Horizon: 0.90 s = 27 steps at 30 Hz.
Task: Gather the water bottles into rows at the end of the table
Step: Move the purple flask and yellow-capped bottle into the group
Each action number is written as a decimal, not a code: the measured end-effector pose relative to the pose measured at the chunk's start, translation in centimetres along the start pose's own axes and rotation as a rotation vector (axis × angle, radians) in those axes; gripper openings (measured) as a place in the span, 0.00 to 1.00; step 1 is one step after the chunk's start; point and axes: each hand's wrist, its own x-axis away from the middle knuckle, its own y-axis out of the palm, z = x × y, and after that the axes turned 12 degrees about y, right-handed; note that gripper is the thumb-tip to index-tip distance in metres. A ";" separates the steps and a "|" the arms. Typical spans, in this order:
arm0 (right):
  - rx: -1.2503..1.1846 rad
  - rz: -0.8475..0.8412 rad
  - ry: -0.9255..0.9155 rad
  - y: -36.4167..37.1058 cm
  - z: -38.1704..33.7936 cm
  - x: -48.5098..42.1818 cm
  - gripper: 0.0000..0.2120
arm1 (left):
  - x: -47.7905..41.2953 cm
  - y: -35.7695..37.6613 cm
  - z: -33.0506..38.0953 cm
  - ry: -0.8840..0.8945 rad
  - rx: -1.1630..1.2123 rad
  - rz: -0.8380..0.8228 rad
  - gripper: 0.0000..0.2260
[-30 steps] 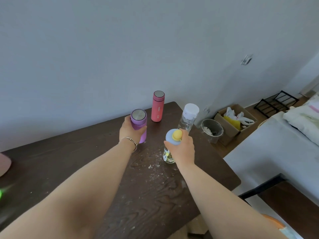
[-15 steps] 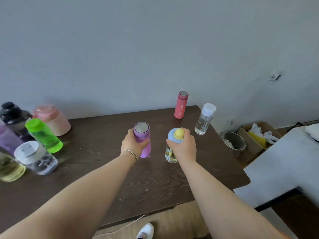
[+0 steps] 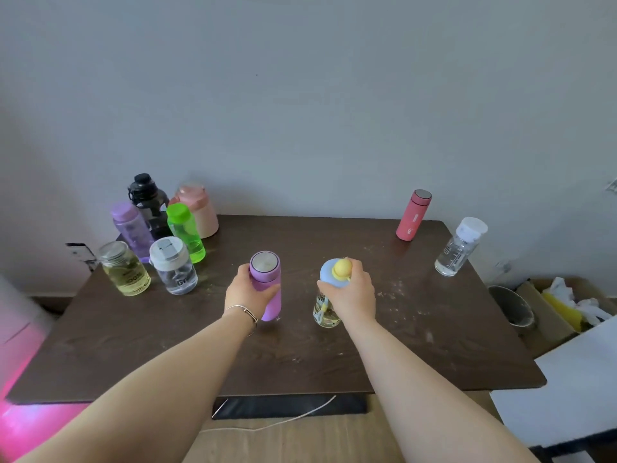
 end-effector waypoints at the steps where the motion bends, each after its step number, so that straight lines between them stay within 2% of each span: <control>1: 0.008 -0.006 -0.005 0.7 -0.4 0.5 0.33 | 0.0 -0.9 -0.5 -0.002 -0.004 0.003 0.25; 16: 0.024 -0.004 -0.047 16.0 -8.3 11.4 0.34 | -1.0 -18.2 -11.0 0.035 0.005 -0.029 0.22; 27: 0.035 -0.037 -0.039 27.9 -14.0 17.5 0.35 | -2.5 -29.5 -19.9 0.001 -0.026 -0.028 0.25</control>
